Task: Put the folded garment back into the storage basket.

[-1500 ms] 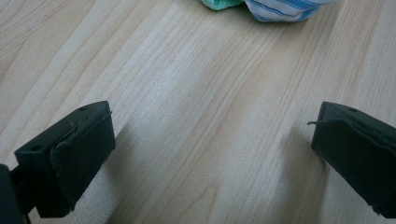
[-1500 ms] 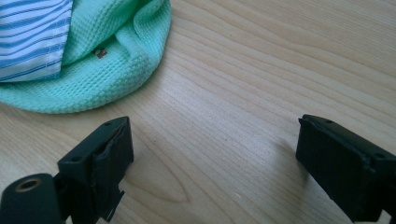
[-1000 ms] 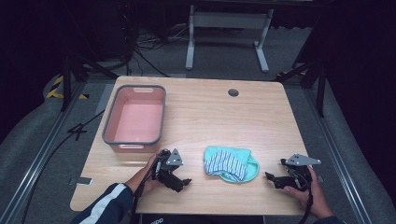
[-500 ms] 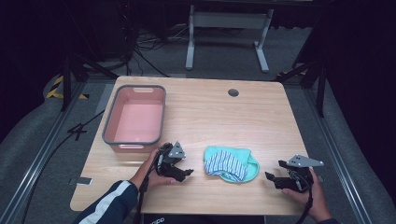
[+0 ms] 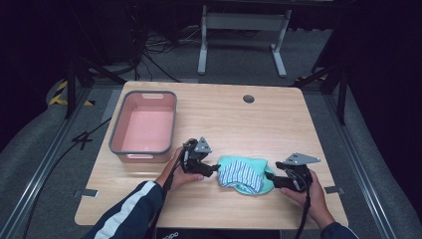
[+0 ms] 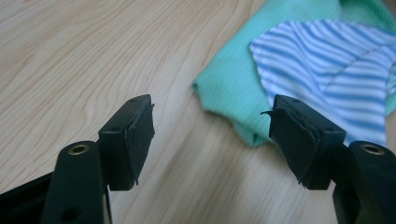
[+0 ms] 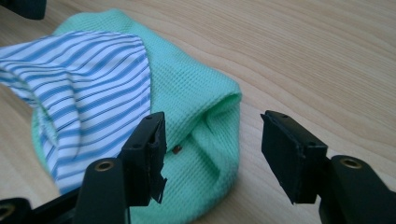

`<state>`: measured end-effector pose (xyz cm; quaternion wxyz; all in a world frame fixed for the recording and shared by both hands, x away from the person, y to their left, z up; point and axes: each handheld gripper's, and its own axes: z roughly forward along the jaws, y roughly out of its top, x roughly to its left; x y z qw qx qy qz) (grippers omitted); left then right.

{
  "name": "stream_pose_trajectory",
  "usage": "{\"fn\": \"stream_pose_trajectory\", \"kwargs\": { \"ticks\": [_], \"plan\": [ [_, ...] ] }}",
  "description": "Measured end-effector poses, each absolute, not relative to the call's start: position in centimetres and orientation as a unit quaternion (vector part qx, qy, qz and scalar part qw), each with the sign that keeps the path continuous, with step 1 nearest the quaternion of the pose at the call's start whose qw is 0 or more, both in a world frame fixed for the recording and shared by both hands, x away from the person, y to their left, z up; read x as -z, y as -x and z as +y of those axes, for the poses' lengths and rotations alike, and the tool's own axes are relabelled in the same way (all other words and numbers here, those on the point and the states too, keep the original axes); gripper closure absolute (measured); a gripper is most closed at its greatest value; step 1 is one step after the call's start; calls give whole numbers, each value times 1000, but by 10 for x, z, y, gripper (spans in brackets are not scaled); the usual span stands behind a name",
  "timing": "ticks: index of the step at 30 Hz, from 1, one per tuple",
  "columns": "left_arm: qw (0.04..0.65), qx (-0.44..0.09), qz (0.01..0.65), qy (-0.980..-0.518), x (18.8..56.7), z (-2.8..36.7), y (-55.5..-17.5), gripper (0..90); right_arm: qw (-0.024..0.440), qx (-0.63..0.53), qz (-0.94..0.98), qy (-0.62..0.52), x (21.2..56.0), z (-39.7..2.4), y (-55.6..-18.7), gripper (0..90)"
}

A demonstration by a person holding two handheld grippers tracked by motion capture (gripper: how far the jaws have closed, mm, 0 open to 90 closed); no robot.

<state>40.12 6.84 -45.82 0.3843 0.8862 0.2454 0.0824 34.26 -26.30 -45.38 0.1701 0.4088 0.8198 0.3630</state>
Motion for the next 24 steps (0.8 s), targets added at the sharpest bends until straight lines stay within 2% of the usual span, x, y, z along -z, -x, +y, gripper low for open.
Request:
{"fn": "stream_pose_trajectory", "kwargs": {
  "ticks": [3, 11, 20, 24],
  "plan": [
    [376, -83, 238, -892, 463, 59, -401, 308, 165, -355, 821, -415, 458, -255, -350, 447],
    [373, -60, 247, -892, 478, 52, -402, 284, 155, -353, 824, -415, 463, -244, -351, 443],
    [373, -68, 253, -890, 481, 49, -398, 239, 162, -331, 828, -423, 475, -240, -349, 390],
    [373, -71, 253, -890, 481, 48, -397, 228, 185, -315, 828, -424, 475, -240, -349, 260]
  ]
}}
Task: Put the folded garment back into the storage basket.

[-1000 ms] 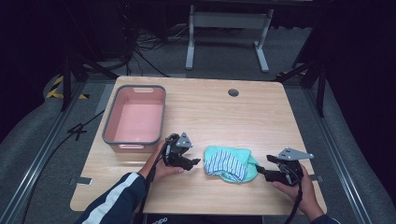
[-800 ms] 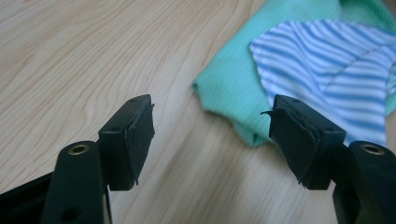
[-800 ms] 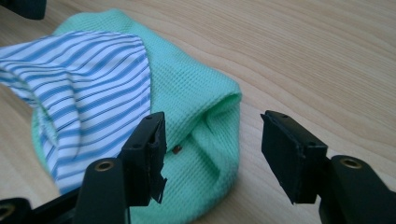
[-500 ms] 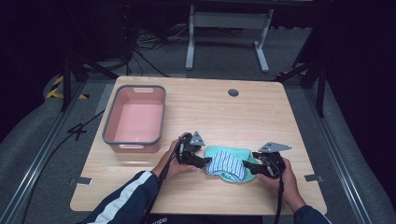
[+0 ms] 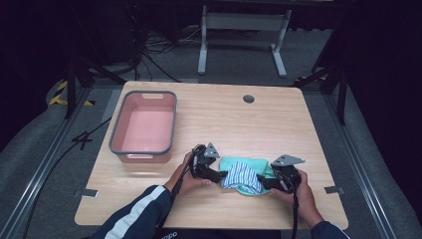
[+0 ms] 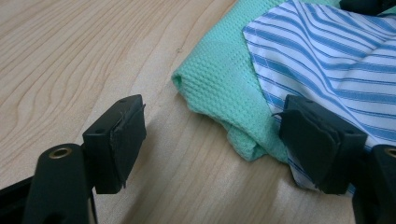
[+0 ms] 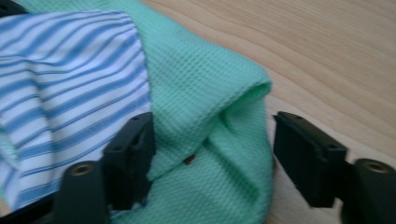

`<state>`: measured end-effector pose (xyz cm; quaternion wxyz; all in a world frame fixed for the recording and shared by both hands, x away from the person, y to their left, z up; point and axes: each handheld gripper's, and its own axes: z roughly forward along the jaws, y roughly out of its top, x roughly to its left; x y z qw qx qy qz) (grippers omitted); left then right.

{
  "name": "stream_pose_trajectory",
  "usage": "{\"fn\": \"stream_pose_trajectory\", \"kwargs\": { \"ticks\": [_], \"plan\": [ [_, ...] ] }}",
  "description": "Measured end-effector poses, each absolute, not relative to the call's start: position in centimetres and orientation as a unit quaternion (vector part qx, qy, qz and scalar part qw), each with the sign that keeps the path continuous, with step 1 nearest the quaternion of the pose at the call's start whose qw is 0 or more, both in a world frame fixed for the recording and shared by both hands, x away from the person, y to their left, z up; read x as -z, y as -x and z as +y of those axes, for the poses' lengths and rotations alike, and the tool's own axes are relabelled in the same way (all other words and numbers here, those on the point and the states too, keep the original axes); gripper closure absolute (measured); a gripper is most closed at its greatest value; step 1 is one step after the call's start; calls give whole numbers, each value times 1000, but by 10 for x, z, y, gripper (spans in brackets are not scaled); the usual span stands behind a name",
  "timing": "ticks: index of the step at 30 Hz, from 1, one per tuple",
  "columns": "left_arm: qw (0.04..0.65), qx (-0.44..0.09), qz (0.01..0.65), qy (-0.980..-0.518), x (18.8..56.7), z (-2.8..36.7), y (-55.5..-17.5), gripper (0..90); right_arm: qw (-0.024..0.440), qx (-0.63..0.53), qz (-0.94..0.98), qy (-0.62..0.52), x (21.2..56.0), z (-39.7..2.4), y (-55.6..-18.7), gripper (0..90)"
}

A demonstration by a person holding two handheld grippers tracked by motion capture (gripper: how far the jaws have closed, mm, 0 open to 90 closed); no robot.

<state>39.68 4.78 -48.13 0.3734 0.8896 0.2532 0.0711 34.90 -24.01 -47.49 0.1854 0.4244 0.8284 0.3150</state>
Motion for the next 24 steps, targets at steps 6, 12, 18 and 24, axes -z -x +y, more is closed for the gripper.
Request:
{"fn": "stream_pose_trajectory", "kwargs": {
  "ticks": [6, 12, 18, 24],
  "plan": [
    [368, -74, 254, -891, 481, 45, -395, 195, 159, -330, 825, -430, 475, -243, -349, 400],
    [368, -67, 243, -895, 481, 39, -390, 201, 145, -338, 833, -413, 473, -236, -346, 663],
    [380, -52, 223, -896, 480, 38, -387, 389, 134, -345, 835, -407, 473, -235, -346, 777],
    [401, -14, 212, -891, 481, 36, -386, 681, 127, -352, 833, -408, 474, -234, -345, 817]
  ]
}}
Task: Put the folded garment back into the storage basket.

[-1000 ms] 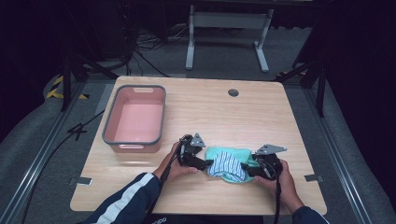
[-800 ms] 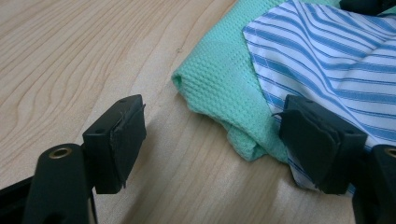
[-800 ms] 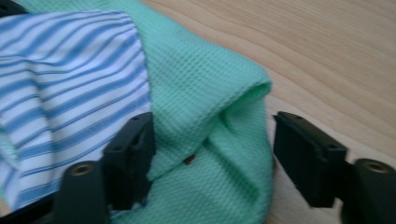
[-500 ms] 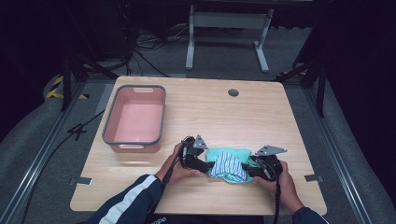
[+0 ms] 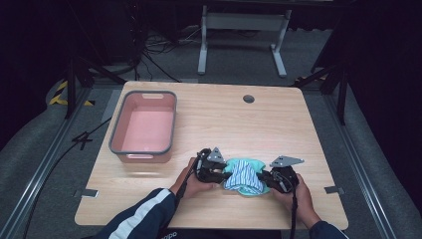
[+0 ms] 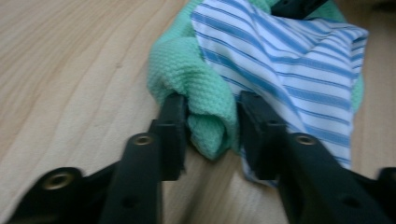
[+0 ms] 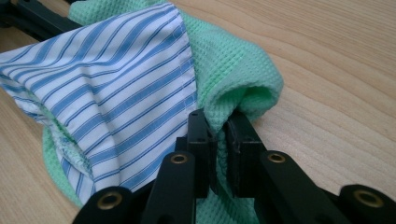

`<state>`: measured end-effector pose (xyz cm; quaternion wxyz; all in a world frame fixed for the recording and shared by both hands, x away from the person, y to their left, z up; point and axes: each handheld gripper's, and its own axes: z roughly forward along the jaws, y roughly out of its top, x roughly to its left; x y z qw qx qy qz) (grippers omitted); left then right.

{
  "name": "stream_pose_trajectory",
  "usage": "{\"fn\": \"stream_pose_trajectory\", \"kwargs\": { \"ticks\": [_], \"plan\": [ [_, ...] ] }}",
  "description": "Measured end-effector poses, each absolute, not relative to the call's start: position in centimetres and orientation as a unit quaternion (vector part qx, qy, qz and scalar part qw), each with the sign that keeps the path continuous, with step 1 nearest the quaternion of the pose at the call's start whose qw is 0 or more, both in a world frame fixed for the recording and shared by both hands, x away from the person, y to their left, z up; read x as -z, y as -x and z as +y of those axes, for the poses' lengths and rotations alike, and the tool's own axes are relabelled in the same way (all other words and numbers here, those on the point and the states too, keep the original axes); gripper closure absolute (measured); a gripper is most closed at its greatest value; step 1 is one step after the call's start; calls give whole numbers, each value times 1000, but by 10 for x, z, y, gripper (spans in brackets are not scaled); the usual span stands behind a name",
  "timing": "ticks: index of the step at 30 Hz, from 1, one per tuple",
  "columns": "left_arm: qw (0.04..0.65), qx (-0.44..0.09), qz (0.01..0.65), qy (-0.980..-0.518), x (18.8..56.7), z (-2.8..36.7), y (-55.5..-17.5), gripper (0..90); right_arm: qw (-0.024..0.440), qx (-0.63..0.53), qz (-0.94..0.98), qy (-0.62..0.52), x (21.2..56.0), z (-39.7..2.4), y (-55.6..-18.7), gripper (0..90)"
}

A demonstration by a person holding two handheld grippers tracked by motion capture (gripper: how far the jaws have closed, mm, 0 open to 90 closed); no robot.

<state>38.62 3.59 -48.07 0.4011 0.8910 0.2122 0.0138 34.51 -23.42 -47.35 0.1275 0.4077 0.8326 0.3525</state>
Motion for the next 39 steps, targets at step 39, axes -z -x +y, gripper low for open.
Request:
{"fn": "stream_pose_trajectory", "kwargs": {
  "ticks": [39],
  "plan": [
    [400, -46, 210, -891, 419, 57, -391, 829, 143, -402, 811, -401, 426, -222, -354, 845]
  ]
}}
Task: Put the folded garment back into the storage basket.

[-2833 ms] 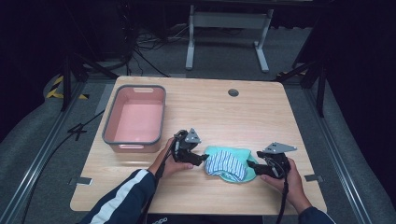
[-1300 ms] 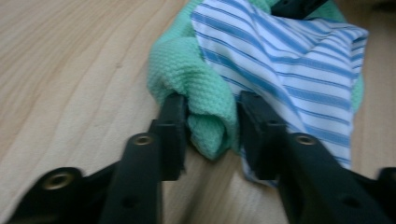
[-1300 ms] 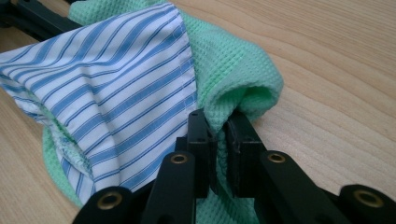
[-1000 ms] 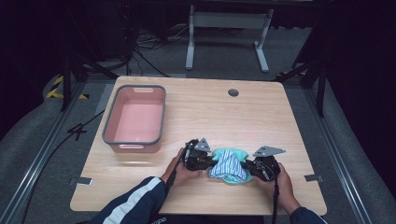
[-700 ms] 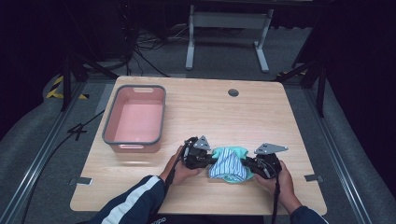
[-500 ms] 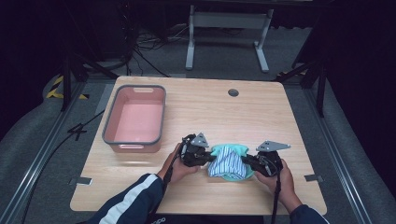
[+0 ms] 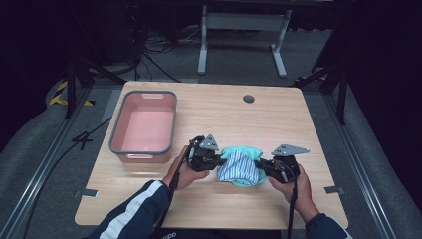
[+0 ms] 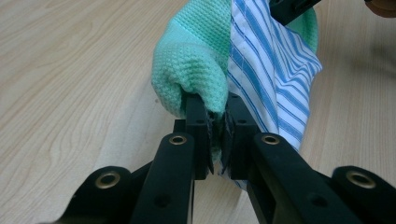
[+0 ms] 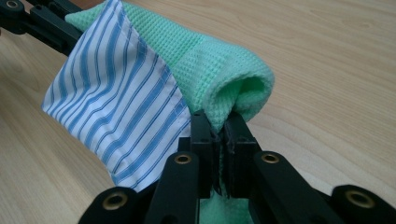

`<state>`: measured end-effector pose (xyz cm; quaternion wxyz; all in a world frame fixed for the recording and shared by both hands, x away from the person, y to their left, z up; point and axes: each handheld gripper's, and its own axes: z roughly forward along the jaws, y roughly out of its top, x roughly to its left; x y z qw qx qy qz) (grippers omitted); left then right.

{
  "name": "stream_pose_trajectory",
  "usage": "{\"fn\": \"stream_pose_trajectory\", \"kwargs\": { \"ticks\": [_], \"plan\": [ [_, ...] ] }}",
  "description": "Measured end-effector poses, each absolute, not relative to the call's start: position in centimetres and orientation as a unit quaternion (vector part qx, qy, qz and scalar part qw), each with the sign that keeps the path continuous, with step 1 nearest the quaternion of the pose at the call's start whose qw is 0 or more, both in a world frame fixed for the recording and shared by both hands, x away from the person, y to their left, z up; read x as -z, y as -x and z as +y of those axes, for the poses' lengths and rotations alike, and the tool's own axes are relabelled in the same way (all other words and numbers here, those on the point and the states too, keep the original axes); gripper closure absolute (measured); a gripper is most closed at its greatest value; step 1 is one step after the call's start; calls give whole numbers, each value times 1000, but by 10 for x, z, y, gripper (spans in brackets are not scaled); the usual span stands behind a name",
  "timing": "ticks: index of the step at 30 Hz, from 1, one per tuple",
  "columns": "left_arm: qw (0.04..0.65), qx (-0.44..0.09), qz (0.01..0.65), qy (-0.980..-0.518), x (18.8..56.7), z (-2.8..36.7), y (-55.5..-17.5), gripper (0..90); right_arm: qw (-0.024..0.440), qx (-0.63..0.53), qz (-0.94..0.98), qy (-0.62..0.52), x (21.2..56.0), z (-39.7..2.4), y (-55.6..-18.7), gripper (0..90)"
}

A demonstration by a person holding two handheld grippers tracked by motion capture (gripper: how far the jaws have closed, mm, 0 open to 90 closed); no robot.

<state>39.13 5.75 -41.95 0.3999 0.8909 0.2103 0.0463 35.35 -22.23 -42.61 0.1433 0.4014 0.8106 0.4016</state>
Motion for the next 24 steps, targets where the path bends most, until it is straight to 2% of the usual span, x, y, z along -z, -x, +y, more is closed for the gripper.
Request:
{"fn": "stream_pose_trajectory", "kwargs": {
  "ticks": [24],
  "plan": [
    [395, -85, 221, -887, 395, 83, -395, 828, 154, -412, 819, -369, 396, -200, -367, 844]
  ]
}}
